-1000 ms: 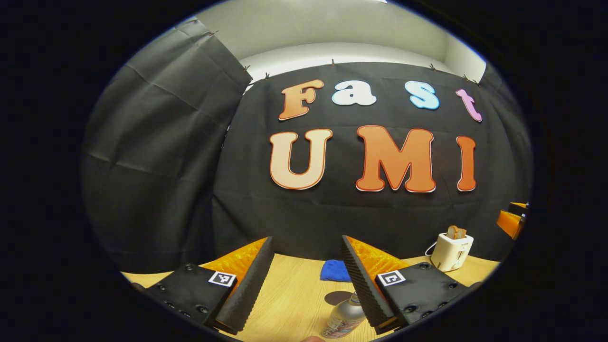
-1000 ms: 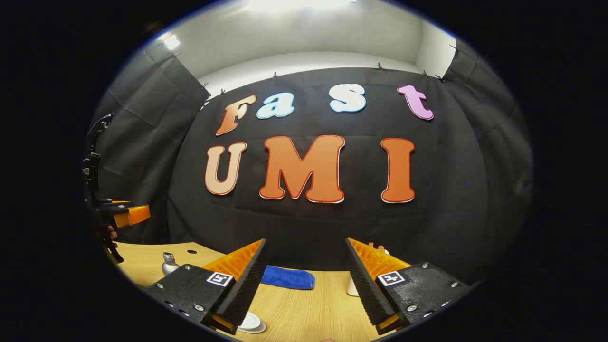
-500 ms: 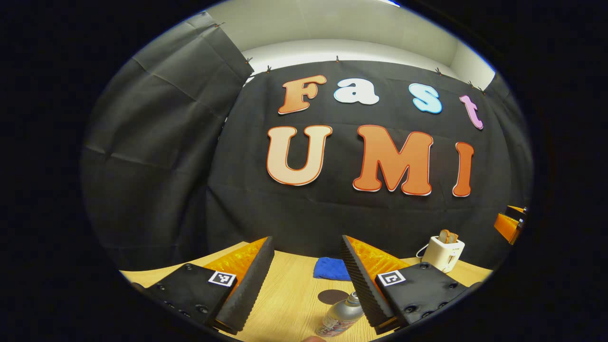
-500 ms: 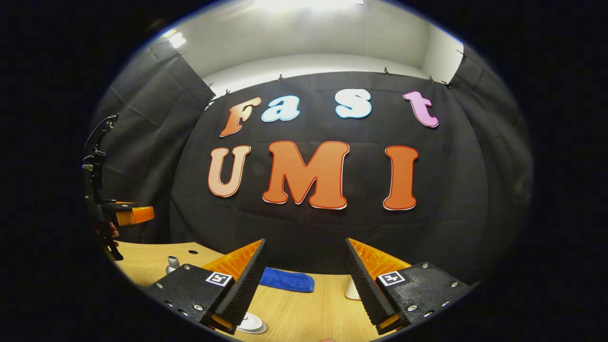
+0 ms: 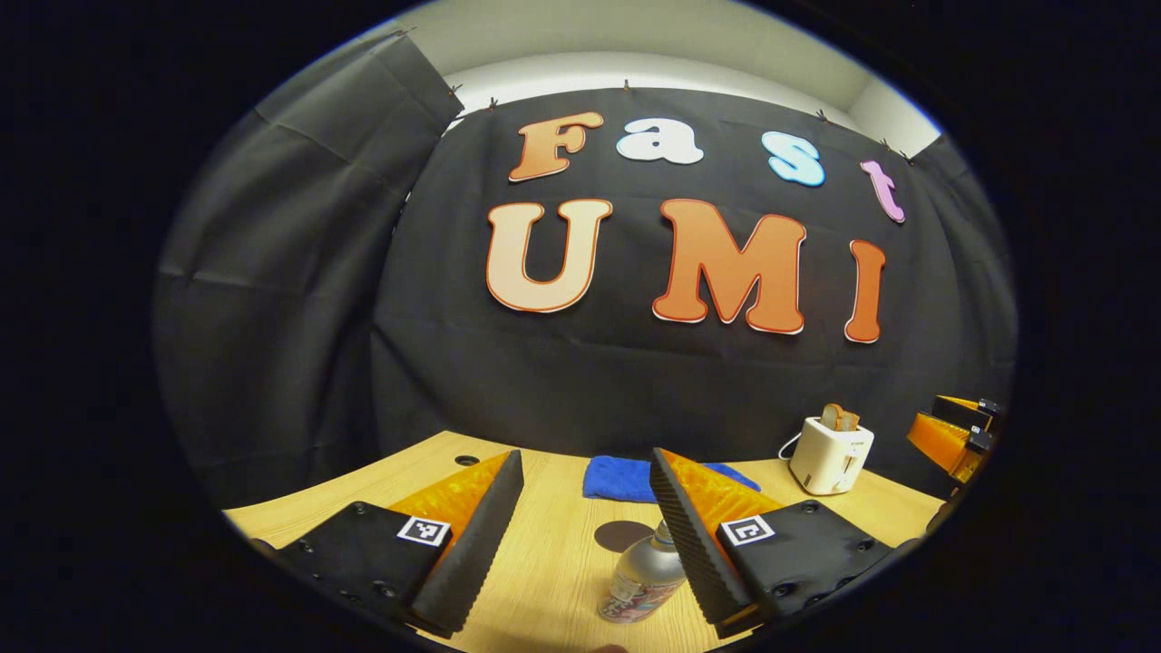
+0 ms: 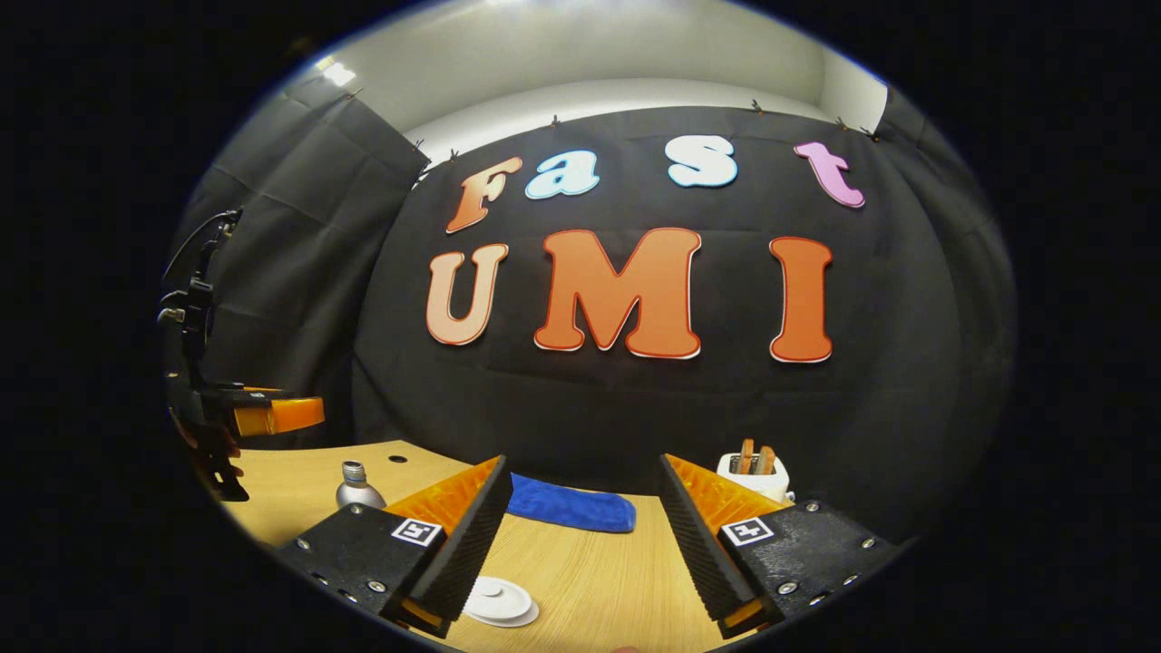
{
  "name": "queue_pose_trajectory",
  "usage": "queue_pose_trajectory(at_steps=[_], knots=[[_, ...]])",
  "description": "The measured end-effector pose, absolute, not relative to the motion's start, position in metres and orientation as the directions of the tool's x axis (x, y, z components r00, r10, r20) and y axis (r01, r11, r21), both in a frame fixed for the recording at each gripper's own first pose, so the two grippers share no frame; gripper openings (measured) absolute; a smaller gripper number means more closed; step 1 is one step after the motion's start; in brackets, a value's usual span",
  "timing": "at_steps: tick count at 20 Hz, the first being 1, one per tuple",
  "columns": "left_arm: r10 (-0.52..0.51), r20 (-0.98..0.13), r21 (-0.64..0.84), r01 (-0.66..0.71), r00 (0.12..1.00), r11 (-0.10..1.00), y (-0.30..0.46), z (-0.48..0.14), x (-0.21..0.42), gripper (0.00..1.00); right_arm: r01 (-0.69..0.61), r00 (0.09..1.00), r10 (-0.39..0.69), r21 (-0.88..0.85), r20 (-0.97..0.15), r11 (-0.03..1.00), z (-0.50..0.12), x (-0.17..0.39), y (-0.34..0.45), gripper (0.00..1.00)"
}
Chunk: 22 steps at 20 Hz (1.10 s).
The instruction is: Open the teacup lid with one hand, grasp the water bottle and pour water into the teacup with the other hand; after pouring, place the water bottle on the coaster and then close the teacup lid.
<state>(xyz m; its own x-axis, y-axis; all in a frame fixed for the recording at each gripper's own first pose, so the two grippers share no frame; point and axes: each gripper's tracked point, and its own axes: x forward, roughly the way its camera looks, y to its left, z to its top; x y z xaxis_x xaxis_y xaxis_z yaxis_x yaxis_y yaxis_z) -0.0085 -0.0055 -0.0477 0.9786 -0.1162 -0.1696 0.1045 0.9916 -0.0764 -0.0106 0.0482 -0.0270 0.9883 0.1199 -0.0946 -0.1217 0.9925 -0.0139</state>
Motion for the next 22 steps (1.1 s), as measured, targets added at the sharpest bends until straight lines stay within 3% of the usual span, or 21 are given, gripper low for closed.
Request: queue_pose_trajectory(at_steps=[1,2,7,10,12,14,15,22], knots=[[-0.125,-0.173,-0.072,0.114,0.977,0.991,-0.008,-0.051,-0.009,0.89,-0.130,0.986,0.128,-0.012,-0.110,0.991,-0.035,-0.010,0.052,0.96],[-0.133,-0.178,-0.070,0.122,0.975,0.990,-0.012,-0.055,-0.011,0.93,-0.138,0.982,0.136,-0.009,-0.135,0.990,-0.044,-0.011,0.056,0.96],[-0.185,-0.192,-0.061,0.176,0.964,0.982,-0.029,-0.066,-0.018,0.89,-0.197,0.960,0.193,-0.002,-0.203,0.980,-0.070,-0.017,0.078,0.96],[-0.207,-0.194,-0.048,0.202,0.959,0.978,-0.037,-0.071,-0.022,0.96,-0.221,0.949,0.214,-0.002,-0.233,0.975,-0.086,-0.018,0.087,0.96],[-0.219,-0.200,-0.033,0.216,0.955,0.976,-0.043,-0.076,-0.024,0.96,-0.237,0.939,0.230,0.003,-0.257,0.971,-0.097,-0.018,0.094,0.96],[-0.226,-0.203,-0.017,0.228,0.953,0.974,-0.046,-0.078,-0.027,0.89,-0.252,0.928,0.242,0.004,-0.284,0.968,-0.110,-0.018,0.099,0.95],[-0.230,-0.204,-0.011,0.233,0.951,0.972,-0.048,-0.079,-0.028,0.93,-0.262,0.921,0.251,0.003,-0.298,0.965,-0.117,-0.018,0.101,0.95],[-0.244,-0.224,0.016,0.254,0.943,0.967,-0.051,-0.096,-0.041,0.93,-0.315,0.866,0.291,0.008,-0.406,0.949,-0.173,-0.022,0.120,0.90]])
